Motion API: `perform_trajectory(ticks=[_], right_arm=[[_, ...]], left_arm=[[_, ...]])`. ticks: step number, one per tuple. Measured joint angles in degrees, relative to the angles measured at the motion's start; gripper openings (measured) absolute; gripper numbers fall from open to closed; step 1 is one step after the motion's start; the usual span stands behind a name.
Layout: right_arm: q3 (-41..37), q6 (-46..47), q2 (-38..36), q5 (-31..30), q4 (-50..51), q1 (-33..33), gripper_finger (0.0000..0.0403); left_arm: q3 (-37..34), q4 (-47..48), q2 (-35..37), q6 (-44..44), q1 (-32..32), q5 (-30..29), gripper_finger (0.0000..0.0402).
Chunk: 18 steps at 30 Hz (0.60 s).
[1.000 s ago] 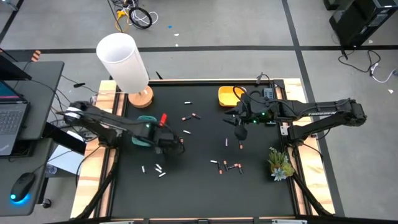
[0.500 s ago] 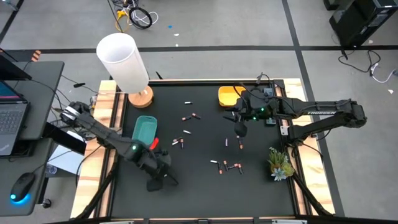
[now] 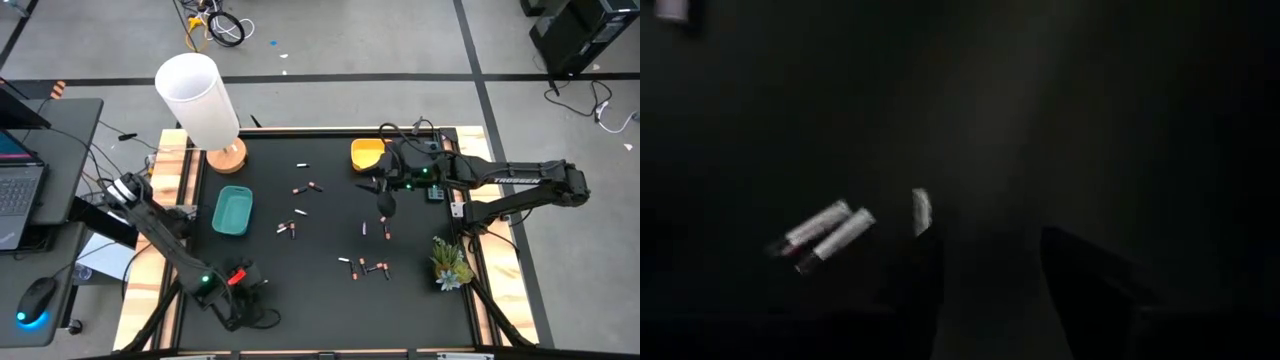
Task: Sort batteries
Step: Put the silver battery into the green bin
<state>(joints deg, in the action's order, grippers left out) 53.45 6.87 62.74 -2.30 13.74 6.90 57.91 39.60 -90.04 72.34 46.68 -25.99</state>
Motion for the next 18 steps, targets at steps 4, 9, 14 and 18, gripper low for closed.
perform_trajectory(ticks=[4, 9, 14, 18], right_arm=[[0.0, -0.3, 0.0, 3.0, -2.0, 0.0, 0.0165], [0.0, 0.2, 0.0, 3.6, -2.9, 0.0, 0.0165], [0.0, 4.9, 0.6, 3.5, -3.1, -1.8, 0.0165], [0.0, 8.2, 2.9, 1.4, -3.0, -5.2, 0.0165]], left_arm=[[-0.1, -0.2, 0.1, 2.9, 2.1, -10.3, 0.0172], [-0.2, -1.3, -0.6, 4.7, 0.8, -11.3, 0.017], [-0.1, -2.9, -0.8, 8.0, -0.9, -6.9, 0.0151], [-0.2, -5.7, -0.8, 7.9, -0.3, -5.7, 0.0122]])
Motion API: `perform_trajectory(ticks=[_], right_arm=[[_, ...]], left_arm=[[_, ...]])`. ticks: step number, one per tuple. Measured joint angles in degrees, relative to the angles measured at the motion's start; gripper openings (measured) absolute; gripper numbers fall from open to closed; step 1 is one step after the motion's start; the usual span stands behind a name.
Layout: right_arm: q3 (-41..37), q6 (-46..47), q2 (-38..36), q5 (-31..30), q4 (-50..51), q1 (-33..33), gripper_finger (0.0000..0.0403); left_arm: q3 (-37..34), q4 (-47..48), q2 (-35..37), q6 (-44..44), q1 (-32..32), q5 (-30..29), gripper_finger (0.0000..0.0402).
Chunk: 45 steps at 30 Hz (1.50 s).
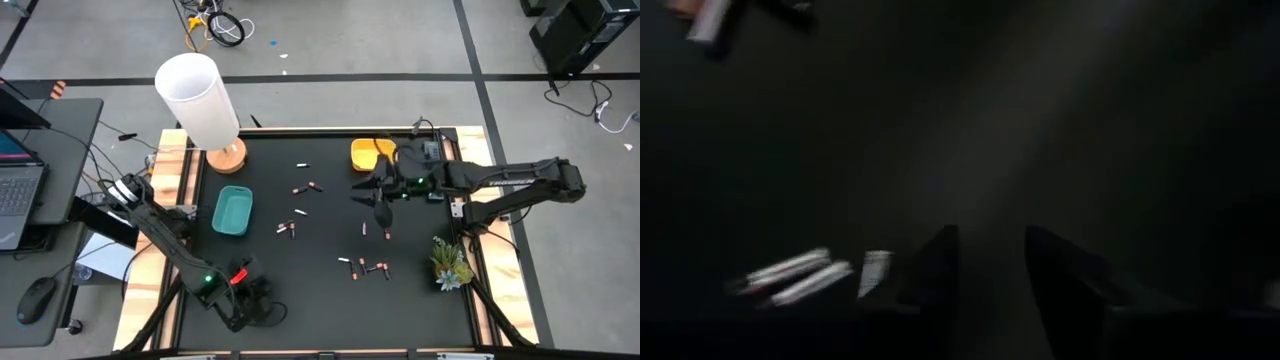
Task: Sort batteries
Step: Put the silver battery into the green bin
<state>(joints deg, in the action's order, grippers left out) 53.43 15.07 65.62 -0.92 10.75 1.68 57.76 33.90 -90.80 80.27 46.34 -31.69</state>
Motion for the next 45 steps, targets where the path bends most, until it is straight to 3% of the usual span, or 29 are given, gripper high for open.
perform_trajectory(ticks=[6, 13, 18, 23, 27, 34, 45], right_arm=[[0.0, 7.5, 4.3, -3.9, -1.7, -7.7, 0.0165], [0.0, 15.3, 5.6, -15.4, -5.0, -17.4, 0.0165], [0.0, 16.9, 5.7, -21.0, -4.7, -22.0, 0.0164], [0.0, 18.6, 5.7, -25.3, -4.7, -24.4, 0.0164], [0.0, 21.0, 5.7, -26.5, -4.7, -25.7, 0.0164], [0.0, 21.6, 5.7, -26.5, -4.7, -26.4, 0.0164], [0.0, 22.3, 5.7, -26.2, -4.8, -25.5, 0.0164]], left_arm=[[0.0, -3.0, 0.0, 1.8, 5.8, -4.8, 0.0084], [0.0, 0.5, 0.0, -0.8, 11.2, -9.6, 0.0075], [0.0, 4.1, -0.2, -2.1, 11.6, -9.3, 0.0109], [-4.7, -1.4, -1.5, -1.5, 11.8, -9.4, 0.0173], [-8.2, -7.2, -3.0, -1.4, 12.8, -11.5, 0.0191], [-10.6, -7.3, -6.6, -1.6, 13.5, -20.1, 0.0189], [-11.6, -9.4, -11.9, 3.9, 13.3, -24.4, 0.0188]])
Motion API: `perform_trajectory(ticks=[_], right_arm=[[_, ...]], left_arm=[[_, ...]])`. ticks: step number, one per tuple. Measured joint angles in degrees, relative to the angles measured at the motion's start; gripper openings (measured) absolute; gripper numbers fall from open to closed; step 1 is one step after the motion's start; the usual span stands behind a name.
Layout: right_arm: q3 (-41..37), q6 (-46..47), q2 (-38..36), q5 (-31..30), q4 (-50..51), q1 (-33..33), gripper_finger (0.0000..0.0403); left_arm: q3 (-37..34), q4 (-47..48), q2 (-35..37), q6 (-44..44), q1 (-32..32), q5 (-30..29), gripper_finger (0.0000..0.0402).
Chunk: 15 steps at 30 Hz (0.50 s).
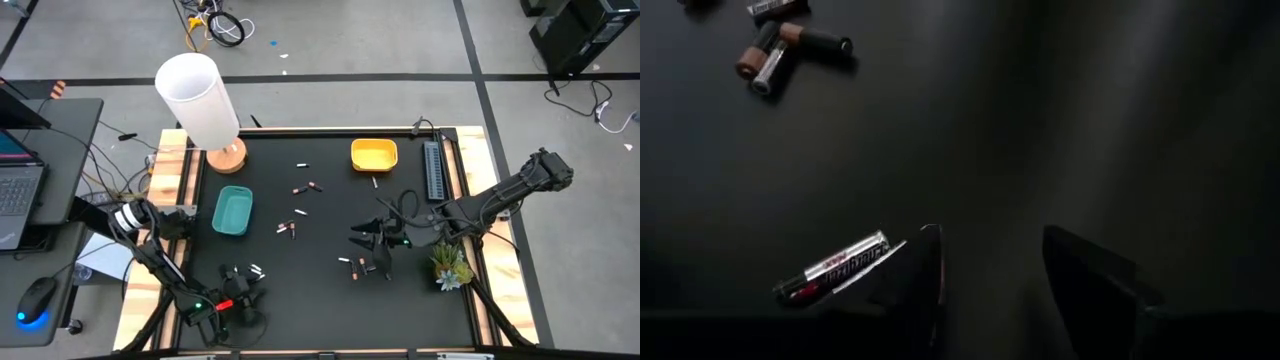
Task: Sort batteries
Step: Put the silver battery into the green bin
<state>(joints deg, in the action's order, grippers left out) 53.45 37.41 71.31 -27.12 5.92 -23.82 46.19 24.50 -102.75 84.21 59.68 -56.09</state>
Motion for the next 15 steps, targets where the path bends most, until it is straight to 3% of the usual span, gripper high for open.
perform_trajectory(ticks=[15], right_arm=[[0.0, 0.0, 0.0, 1.1, 0.1, 0.0, 0.0164]], left_arm=[[-0.6, -0.8, -2.7, 3.4, 0.0, -2.8, 0.0188]])
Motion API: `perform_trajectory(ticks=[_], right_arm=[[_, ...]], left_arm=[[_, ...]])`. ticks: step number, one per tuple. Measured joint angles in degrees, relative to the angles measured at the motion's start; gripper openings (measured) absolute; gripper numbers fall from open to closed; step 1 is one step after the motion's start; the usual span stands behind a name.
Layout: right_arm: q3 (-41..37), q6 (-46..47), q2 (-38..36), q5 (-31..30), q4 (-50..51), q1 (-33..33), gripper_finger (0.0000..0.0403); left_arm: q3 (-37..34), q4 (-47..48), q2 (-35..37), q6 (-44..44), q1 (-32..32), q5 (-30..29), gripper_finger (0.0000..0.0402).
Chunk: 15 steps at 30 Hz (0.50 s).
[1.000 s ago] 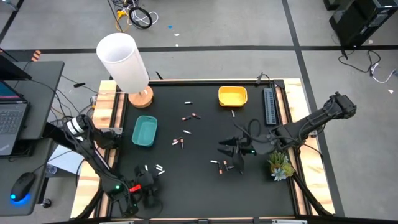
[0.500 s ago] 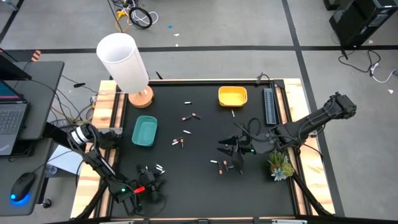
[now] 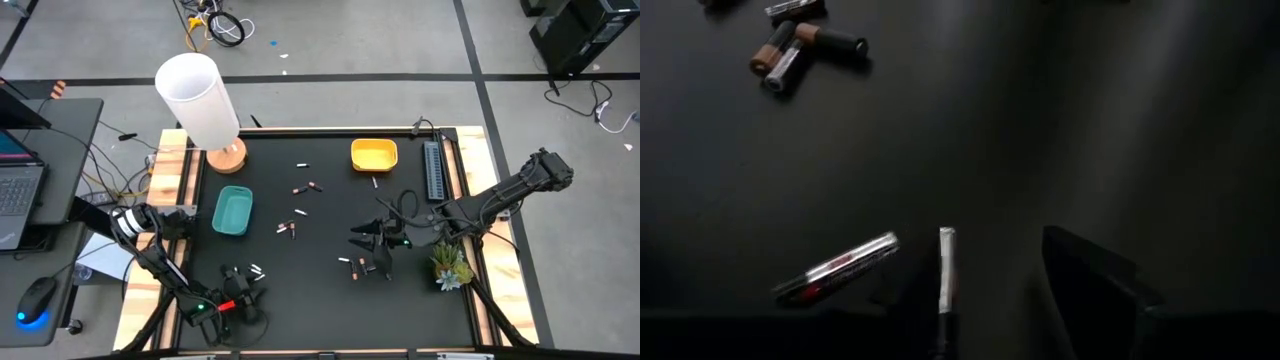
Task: Sort batteries
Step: Put the silver battery into the green bin
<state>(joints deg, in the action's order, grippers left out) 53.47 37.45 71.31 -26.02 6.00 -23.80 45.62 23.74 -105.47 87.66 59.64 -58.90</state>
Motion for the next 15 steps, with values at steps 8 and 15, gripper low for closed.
perform_trajectory(ticks=[8, 15], right_arm=[[0.0, 0.0, 0.0, 0.9, 0.0, 1.0, 0.0164], [0.0, 0.0, 0.0, 2.1, -0.2, 1.7, 0.0164]], left_arm=[[-3.6, -1.4, 0.0, 5.6, 0.0, 0.7, 0.0188], [-5.4, -4.6, 0.2, 5.3, 0.0, 1.4, 0.0178]])
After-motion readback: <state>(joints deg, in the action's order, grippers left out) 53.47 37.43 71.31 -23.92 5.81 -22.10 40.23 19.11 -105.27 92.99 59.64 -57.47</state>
